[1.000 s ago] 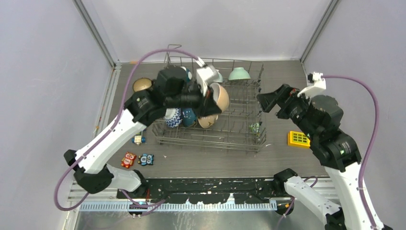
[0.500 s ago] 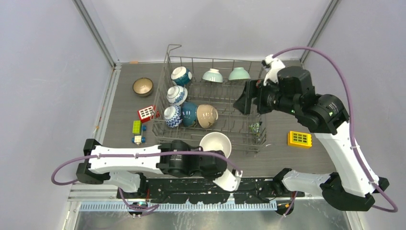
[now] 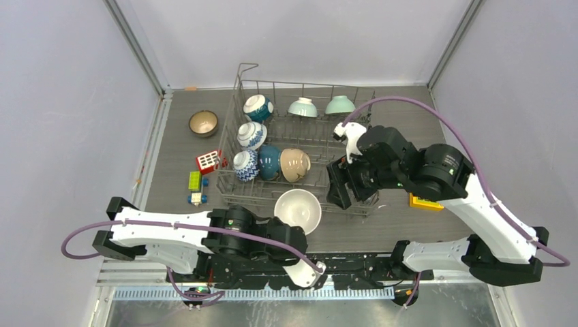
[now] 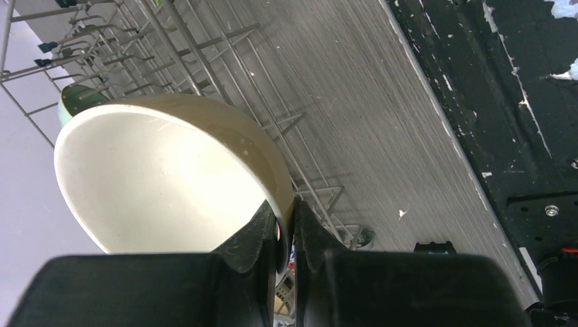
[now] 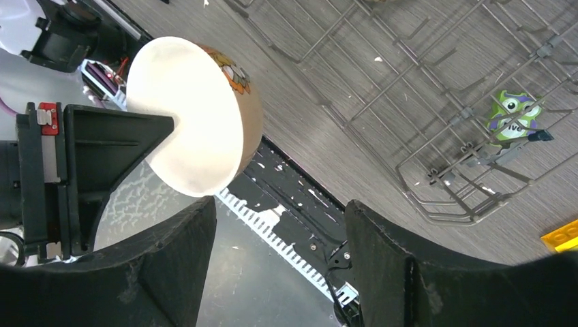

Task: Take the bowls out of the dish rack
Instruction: Place the bowl at the center of the board.

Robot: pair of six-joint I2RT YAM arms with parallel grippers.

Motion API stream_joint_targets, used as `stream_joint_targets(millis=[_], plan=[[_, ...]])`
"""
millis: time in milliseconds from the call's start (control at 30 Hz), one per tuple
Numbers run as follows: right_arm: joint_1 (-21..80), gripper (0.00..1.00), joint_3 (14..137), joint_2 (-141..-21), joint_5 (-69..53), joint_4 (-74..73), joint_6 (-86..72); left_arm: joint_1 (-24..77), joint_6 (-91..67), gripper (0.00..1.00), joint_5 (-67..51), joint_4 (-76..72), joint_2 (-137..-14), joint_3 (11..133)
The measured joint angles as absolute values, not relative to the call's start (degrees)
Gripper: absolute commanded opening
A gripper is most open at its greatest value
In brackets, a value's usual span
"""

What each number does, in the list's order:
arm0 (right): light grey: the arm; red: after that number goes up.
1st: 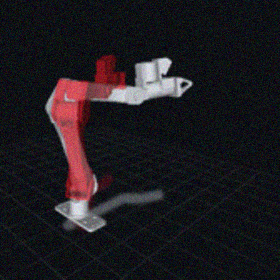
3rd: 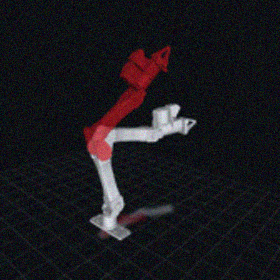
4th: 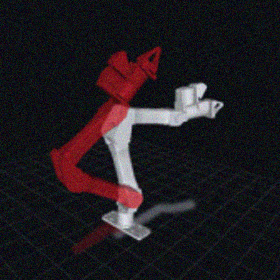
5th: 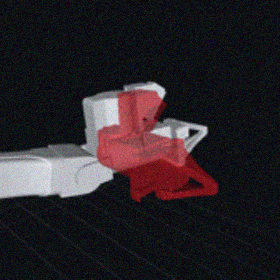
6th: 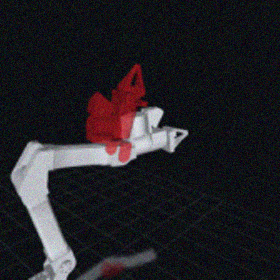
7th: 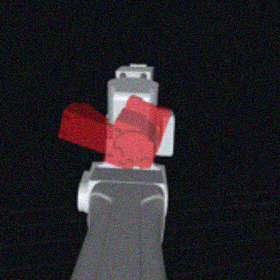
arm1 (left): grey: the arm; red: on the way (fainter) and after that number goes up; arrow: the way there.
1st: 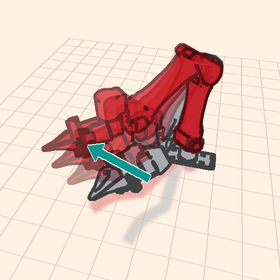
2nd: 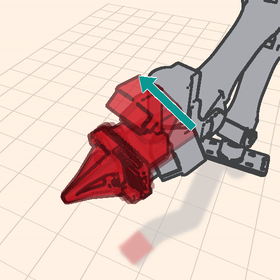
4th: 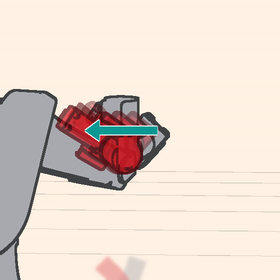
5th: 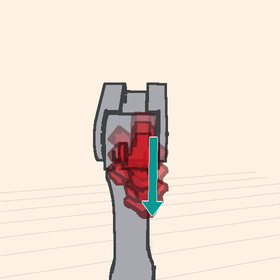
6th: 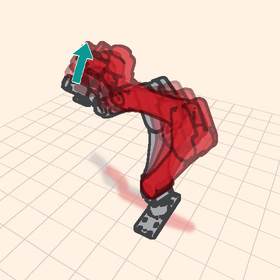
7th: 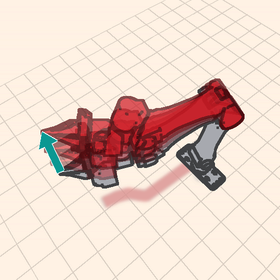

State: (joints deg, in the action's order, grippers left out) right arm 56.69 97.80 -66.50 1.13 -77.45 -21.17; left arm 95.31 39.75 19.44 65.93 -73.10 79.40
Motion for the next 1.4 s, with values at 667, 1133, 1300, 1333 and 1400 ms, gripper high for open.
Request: stream_joint_targets(millis=[667,1133,1300,1333,1400], plan=[[67.1,0.5,99.5,-79.3,7.5,-74.3,-22.8,95.5,34.9,0.0,10.2,68.1,-73.2,83.0],[67.8,0.5,98.7,-79.5,8.2,-74.8,-22.7,95.5,34.3,0.0,9.8,68.9,-73.1,83.3],[68.1,0.45,97.0,-79.5,7.1,-74.7,-22.9,95.5,33.8,0.0,9.8,69.0,-73.1,83.3],[68.2,0.44,96.7,-79.5,6.8,-74.6,-23.0,95.5,33.7,0.0,9.8,69.1,-73.0,83.3],[68.5,0.42,96.0,-79.5,6.3,-74.5,-23.3,95.5,33.6,0.0,9.8,69.1,-72.9,83.3]])
